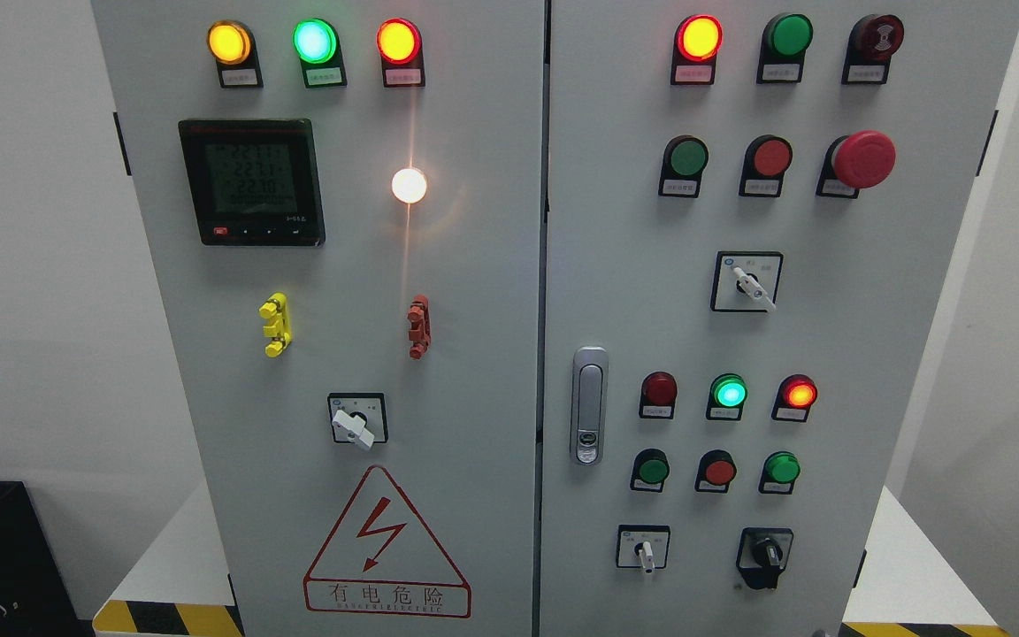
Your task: Flip black knob to close circuit
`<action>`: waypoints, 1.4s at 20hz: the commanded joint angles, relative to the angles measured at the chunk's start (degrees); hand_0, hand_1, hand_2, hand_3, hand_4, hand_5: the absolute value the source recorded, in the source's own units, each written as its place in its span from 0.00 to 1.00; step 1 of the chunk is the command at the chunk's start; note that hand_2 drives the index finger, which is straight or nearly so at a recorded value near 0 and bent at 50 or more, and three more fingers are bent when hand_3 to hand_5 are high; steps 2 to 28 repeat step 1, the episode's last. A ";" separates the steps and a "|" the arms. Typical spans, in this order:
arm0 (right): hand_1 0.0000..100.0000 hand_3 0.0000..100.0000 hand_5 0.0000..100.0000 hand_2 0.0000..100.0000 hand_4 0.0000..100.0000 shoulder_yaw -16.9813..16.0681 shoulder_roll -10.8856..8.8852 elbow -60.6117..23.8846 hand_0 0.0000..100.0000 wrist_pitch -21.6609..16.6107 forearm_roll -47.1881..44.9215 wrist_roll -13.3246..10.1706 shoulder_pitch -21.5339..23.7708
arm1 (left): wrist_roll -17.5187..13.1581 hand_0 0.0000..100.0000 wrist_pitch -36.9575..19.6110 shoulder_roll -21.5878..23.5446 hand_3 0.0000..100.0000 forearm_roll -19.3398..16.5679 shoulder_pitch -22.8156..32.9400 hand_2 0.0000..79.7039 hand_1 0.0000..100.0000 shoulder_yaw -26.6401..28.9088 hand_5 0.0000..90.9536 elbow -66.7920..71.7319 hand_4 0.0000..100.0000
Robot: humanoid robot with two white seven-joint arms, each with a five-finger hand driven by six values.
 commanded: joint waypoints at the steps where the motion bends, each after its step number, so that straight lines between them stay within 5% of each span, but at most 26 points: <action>1: 0.00 0.10 0.00 0.00 0.06 3.22 -0.16 -0.87 0.00 -0.13 -2.11 0.50 1.37 | -0.04 0.12 -0.04 0.00 0.00 0.00 0.00 0.00 0.56 -0.04 0.00 0.00 0.00; 28: 0.00 0.10 0.00 0.00 0.06 3.22 -0.16 -0.87 0.00 -0.13 -2.11 0.50 1.37 | -0.04 0.12 -0.04 0.00 0.00 0.00 0.00 0.00 0.56 -0.04 0.00 0.00 0.00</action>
